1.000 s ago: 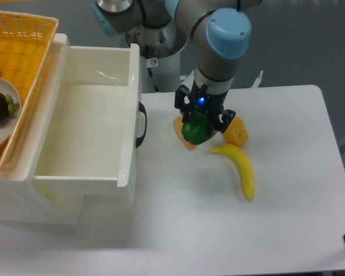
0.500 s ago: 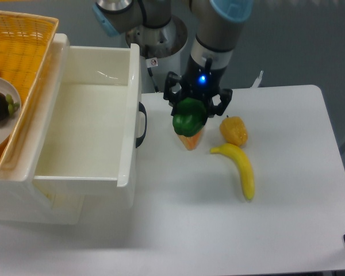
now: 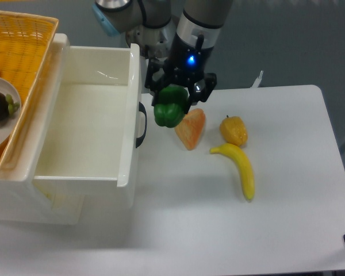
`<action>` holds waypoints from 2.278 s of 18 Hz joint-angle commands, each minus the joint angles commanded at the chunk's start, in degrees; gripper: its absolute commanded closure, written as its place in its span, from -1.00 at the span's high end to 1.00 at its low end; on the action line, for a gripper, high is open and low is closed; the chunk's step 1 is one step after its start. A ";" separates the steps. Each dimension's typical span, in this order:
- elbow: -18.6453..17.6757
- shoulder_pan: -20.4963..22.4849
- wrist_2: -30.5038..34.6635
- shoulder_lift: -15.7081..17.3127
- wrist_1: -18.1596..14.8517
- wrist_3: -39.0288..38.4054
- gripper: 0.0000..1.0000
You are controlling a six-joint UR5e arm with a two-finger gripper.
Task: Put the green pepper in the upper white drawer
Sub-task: 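Lift the green pepper and carry it toward the open white drawer, then move the held pepper over the drawer interior and lower it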
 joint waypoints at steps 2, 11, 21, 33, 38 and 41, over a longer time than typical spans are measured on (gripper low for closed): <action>0.00 -1.14 0.00 0.71 -1.15 -0.79 -0.11; -0.09 -5.45 0.53 1.15 -4.48 -3.52 -0.11; -1.32 -10.37 0.62 1.06 -6.34 -3.60 -0.10; -2.73 -13.54 0.62 0.01 -6.25 -3.52 -0.08; -3.16 -14.94 0.62 -1.57 -6.16 -3.43 -0.02; -3.43 -15.73 0.62 -2.19 -6.07 -3.43 -0.02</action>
